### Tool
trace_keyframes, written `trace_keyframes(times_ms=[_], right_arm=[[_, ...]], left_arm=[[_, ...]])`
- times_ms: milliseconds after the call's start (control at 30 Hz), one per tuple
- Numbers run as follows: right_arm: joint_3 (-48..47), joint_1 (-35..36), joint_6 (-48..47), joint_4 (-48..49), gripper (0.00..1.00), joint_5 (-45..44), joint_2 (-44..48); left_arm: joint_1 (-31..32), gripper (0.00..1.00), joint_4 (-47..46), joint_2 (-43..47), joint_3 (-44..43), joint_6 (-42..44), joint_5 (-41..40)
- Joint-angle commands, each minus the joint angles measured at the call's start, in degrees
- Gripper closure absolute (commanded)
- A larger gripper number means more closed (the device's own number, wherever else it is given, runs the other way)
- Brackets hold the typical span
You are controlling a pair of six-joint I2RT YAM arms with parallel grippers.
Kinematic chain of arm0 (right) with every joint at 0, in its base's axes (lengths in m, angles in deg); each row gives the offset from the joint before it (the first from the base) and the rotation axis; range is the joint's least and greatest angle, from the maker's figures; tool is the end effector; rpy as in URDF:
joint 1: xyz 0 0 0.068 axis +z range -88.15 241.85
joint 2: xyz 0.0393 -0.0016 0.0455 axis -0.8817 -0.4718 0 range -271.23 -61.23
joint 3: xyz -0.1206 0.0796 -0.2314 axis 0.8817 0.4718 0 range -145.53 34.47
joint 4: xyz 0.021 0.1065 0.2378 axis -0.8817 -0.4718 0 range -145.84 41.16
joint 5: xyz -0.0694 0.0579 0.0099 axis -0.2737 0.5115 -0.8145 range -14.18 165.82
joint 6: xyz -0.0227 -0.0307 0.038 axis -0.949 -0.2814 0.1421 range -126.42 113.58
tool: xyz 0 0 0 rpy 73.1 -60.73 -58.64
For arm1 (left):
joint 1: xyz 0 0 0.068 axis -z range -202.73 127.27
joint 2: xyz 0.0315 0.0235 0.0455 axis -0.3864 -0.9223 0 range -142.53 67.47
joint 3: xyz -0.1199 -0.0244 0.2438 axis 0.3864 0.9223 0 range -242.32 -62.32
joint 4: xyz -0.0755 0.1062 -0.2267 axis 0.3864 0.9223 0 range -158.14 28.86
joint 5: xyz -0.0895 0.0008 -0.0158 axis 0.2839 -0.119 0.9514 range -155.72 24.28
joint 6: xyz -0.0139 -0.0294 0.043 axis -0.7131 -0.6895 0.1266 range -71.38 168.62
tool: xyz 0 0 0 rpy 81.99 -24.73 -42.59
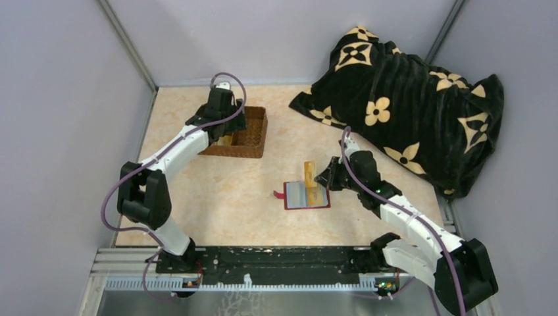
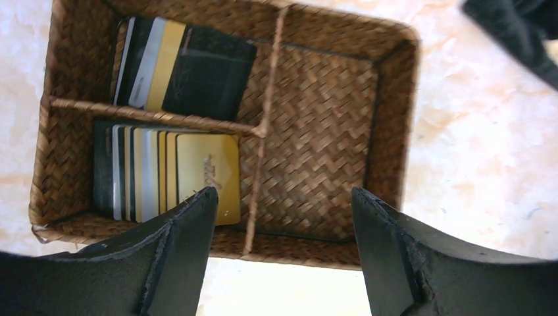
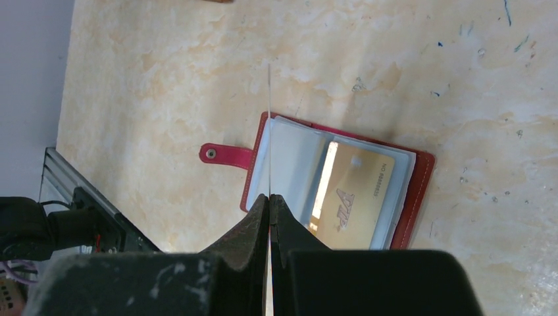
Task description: Take the credit cards out of the card holder
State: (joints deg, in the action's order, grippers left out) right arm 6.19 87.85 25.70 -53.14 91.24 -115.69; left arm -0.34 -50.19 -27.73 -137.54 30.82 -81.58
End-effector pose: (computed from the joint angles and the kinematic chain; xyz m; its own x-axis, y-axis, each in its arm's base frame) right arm 0.1812 0.0989 0.2192 -0.7203 0.2189 -0.6582 -0.2900 0.7669 0.5725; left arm 0.3551 -0.1359 0.2826 -0.5923 -0.0741 -0.8023 -0.0147 0.9966 -0.0812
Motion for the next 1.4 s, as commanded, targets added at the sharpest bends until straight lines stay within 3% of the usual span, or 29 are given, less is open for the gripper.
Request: trace_keyframes(times_ms=[0, 567, 1067, 1367], right_arm=[[1.3, -0.5, 0.2, 4.4, 1.0, 3.0, -1.9], [0.2, -0.6, -0.4, 6.1, 1.0, 4.7, -5.3], [-0.6, -0.6, -1.0, 5.9, 1.0, 5.1, -6.0], [-1.4, -0.6, -0.9, 6.0, 1.0, 5.8, -6.2]], left_arm=[[-0.9, 0.2, -2.1, -0.5, 2.9, 0.6, 0.1], [-0.8, 0.2, -1.0, -1.6, 9.8, -1.2, 3.0], [1.0, 0.23, 0.7, 5.6, 17.6, -3.6, 7.0], [4.3, 0.26, 1.9, 12.8, 21.8, -9.8, 8.6]])
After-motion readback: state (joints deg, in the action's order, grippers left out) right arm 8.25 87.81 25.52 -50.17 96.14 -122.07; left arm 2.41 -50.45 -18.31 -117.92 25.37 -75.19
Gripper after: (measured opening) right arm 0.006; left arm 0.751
